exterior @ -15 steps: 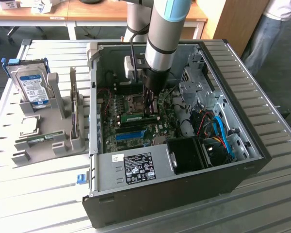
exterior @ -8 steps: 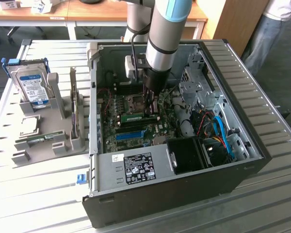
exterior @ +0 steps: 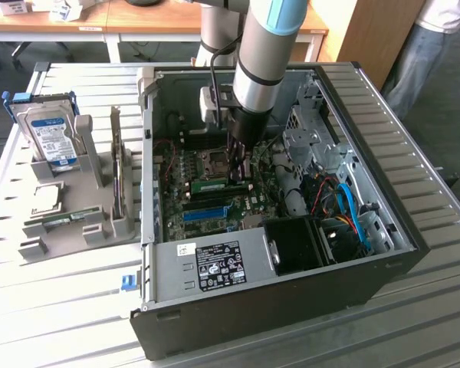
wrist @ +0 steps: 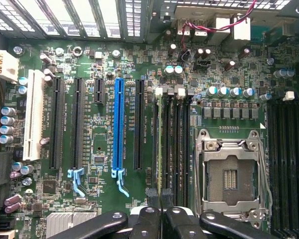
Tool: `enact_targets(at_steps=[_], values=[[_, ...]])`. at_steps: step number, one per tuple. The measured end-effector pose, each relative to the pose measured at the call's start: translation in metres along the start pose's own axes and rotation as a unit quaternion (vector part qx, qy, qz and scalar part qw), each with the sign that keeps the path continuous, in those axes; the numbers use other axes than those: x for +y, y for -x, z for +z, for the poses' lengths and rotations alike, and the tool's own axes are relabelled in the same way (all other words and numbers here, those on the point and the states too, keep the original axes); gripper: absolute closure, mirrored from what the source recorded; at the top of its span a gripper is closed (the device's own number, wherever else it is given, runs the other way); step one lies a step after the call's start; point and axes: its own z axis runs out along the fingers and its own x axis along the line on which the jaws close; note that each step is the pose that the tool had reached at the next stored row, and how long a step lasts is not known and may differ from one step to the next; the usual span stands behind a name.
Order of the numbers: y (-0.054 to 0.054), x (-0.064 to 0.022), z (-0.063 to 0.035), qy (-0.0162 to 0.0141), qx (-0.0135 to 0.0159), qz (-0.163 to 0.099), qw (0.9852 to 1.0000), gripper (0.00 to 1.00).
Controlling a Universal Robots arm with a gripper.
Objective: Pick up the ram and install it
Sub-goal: 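Insert the ram into the slot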
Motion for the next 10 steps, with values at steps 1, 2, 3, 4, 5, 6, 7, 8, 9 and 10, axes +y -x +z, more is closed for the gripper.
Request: enact_targets(at_steps=[1,2,3,4,5,6,7,8,9,10], values=[[0.0,0.0,0.0002,0.0,0.0,0.0,1.0,0.88],[0.0,0.0,0.0002,0.0,0.0,0.0,1.0,0.88],[0.0,0.0001,0.0002,0.0,0.0,0.0,1.0,0.88],[0.0,0.0001,0.0002,0.0,0.0,0.0,1.0,0.88],[0.0,0.0001,0.0002,0.0,0.0,0.0,1.0,0.88],[0.0,0.0002,0.0002,0.0001,0.0,0.0,1.0,0.88],[0.0,0.0001,0.0002,0.0002,0.0,0.0,1.0,0.88],[0.0,0.0001,0.0002,0.0002,0.0,0.0,1.0,0.88],[0.0,0.0002,0.0002,0.0002,0.0,0.0,1.0,0.88],[0.0,0.0007,0.0003,0.0002,0.0,0.0,1.0,0.88]])
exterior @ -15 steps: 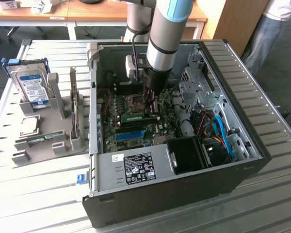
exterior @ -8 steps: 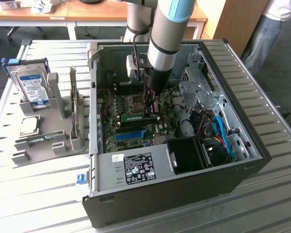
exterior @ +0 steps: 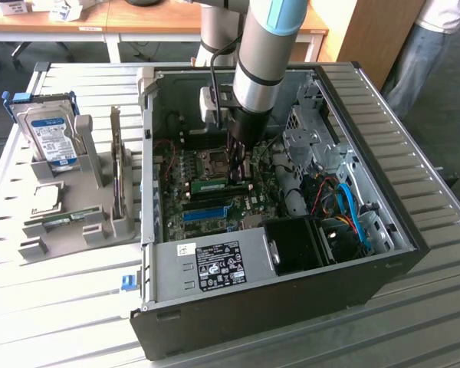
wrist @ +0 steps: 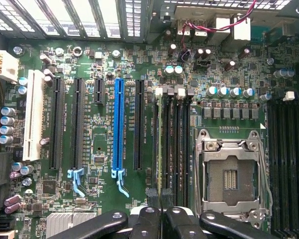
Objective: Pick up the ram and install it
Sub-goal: 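Insert the ram into the slot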
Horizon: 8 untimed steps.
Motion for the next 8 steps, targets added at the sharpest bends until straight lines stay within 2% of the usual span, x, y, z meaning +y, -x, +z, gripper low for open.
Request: enact_targets(at_steps=[8], values=[[0.0,0.0003,0.0013,-0.0001,-0.0002,0.0,1.0,0.88]])
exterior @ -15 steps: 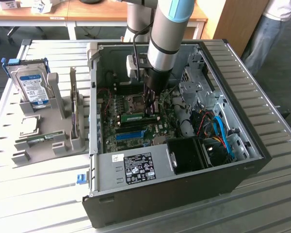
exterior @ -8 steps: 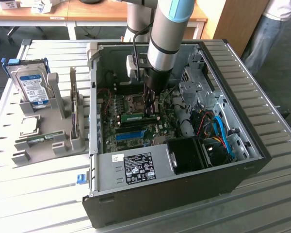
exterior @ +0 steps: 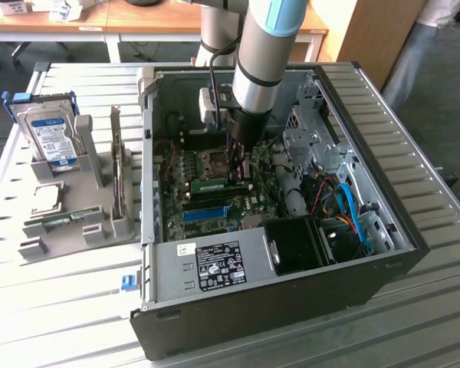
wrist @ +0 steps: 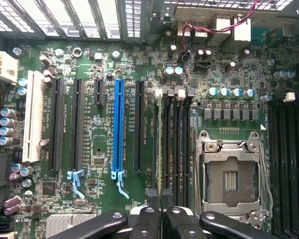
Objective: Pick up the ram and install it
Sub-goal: 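Insert the ram into the slot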
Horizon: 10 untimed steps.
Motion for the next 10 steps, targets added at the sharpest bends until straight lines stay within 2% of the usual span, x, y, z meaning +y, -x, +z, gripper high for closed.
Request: enact_targets(at_steps=[10], values=[[-0.0001,-0.0005,0.0001,0.0008,0.0004,0.0,1.0,0.88]])
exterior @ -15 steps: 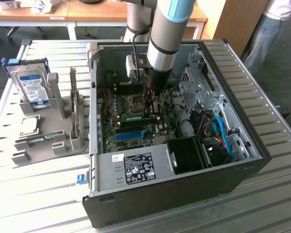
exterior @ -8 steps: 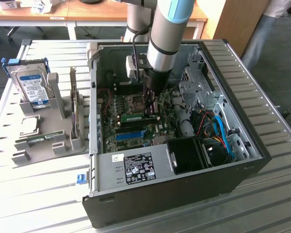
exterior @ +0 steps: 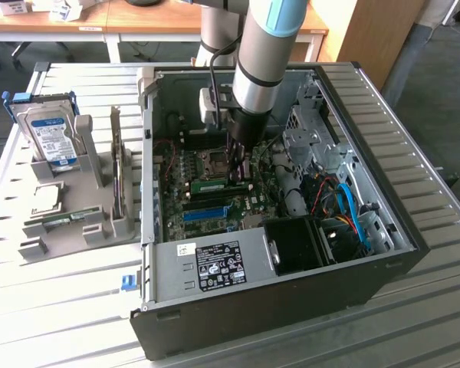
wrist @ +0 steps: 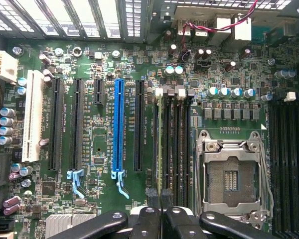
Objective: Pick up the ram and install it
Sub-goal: 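Insert the ram into the slot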
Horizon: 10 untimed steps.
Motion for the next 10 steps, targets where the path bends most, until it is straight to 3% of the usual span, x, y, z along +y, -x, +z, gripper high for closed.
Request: enact_targets(at_steps=[10], values=[[0.0,-0.0014,-0.0001,0.0001,0.0,0.0,1.0,0.88]])
